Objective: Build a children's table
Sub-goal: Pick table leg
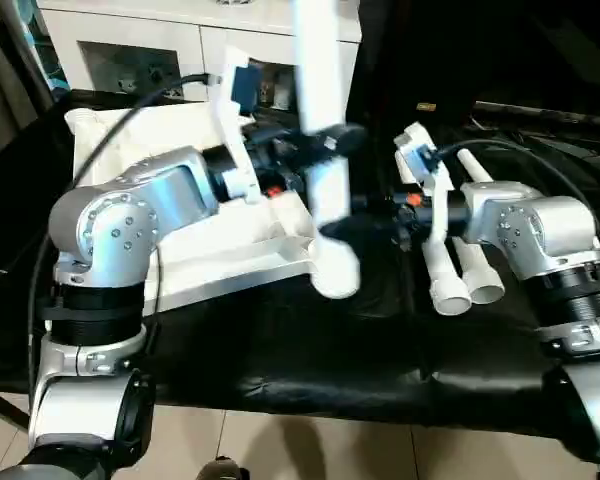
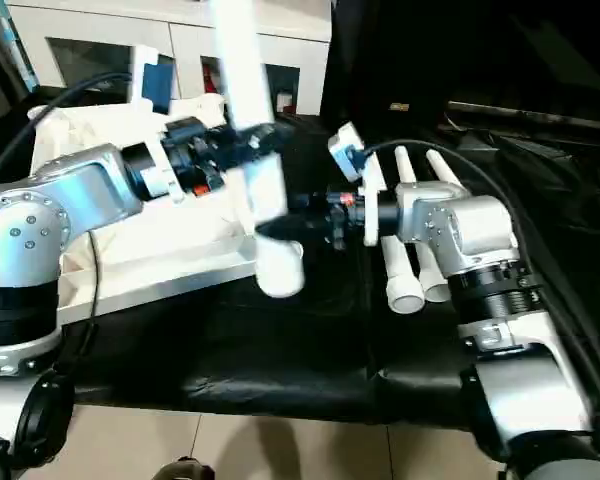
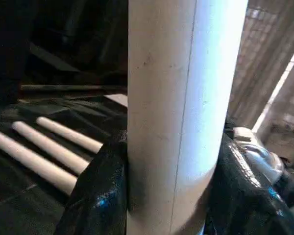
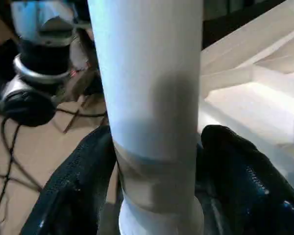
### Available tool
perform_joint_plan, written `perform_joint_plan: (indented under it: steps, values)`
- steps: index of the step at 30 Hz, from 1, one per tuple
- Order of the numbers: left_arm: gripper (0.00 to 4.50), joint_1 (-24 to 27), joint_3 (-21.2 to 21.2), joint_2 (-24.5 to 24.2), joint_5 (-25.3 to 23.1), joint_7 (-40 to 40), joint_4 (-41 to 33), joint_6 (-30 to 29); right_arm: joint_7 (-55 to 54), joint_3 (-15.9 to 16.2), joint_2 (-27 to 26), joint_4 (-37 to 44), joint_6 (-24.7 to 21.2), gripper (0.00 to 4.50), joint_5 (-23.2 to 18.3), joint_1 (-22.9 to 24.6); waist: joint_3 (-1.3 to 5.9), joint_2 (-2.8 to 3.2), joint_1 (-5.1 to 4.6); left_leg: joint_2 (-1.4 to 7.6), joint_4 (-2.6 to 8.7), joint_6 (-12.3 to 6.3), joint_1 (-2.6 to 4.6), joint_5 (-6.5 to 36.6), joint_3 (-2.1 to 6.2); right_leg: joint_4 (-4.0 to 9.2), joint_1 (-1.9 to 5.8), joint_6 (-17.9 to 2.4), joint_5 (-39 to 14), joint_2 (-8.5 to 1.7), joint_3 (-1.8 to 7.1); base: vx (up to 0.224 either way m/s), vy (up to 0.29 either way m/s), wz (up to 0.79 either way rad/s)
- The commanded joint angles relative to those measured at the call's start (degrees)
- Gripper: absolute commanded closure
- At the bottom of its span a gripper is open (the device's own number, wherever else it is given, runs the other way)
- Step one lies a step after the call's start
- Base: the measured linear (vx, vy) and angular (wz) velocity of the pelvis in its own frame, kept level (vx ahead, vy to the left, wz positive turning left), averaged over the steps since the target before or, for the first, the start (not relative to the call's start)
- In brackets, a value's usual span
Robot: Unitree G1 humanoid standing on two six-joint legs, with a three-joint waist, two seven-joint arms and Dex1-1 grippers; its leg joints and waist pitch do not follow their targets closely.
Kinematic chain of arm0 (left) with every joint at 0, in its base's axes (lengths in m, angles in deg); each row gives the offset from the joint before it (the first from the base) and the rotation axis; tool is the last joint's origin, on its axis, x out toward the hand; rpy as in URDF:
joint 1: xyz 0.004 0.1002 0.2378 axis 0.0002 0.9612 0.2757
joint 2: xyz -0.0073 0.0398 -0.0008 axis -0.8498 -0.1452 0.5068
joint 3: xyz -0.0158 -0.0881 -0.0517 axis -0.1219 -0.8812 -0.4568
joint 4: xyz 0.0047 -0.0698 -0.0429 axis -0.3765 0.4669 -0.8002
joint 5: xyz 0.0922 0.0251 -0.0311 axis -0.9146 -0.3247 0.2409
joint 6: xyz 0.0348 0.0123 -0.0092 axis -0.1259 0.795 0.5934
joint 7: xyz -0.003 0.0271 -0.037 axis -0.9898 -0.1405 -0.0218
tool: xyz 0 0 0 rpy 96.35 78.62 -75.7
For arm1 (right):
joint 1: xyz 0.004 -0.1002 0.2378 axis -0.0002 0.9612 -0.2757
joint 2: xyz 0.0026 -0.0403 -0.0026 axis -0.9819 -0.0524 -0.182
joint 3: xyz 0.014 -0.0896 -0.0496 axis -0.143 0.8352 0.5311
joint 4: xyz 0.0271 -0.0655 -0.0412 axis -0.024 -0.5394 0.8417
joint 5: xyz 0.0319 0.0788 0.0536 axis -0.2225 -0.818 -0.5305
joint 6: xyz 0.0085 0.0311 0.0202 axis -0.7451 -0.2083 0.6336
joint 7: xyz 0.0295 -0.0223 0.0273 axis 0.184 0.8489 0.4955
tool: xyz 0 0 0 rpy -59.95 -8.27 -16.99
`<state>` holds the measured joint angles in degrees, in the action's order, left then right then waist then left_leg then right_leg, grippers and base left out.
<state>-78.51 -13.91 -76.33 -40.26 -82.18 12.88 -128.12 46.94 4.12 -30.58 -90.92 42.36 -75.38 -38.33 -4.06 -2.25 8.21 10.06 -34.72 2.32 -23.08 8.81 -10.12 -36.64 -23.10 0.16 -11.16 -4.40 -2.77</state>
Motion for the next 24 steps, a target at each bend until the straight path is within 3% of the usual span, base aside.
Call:
perform_joint_plan:
  steps: [1, 10, 17, 24]
  values:
    - [2.65, -0.4, 1.1, -0.2, 0.8, -1.3, -1.3, -0.4, 3.0, 1.7, 1.2, 2.3, 1.1, 1.48, -0.1, 0.5, 4.68, -0.61, 0.03, 2.62, 3.51, 0.43, 1.50, 8.6, 0.68, 3.95, 3.00, -12.2, -7.5, -3.69, 2.19, 0.000, 0.000, 0.00]
    - [2.66, -0.3, 0.7, 0.3, 2.2, -2.1, -1.7, -0.8, 5.5, 3.3, 1.4, 2.4, 2.2, 1.48, 0.5, 1.0, 4.69, -0.70, 0.01, 2.68, 3.43, 0.49, 1.56, 9.0, 0.71, 3.95, 2.86, -12.6, -8.4, -3.71, 2.18, 0.000, 0.000, 0.00]
    - [2.66, -0.3, 0.3, 0.7, 3.3, -2.5, -2.0, -0.9, 6.1, 3.6, 1.2, 2.0, 2.4, 2.21, 0.5, 1.2, 4.69, -0.79, 0.02, 2.62, 3.42, 0.55, 1.56, 8.8, 0.70, 3.88, 2.86, -12.7, -7.9, -3.65, 2.16, 0.000, 0.000, 0.00]
    - [2.66, 0.1, 0.5, 0.9, 3.8, -2.6, -2.8, -1.2, 6.2, 3.5, 1.1, 1.6, 2.3, 2.57, 0.4, 1.2, 4.71, -0.84, 0.05, 2.65, 3.37, 0.33, 1.55, 8.5, 0.71, 3.85, 2.87, -12.6, -7.9, -3.68, 2.17, 0.000, 0.000, 0.00]
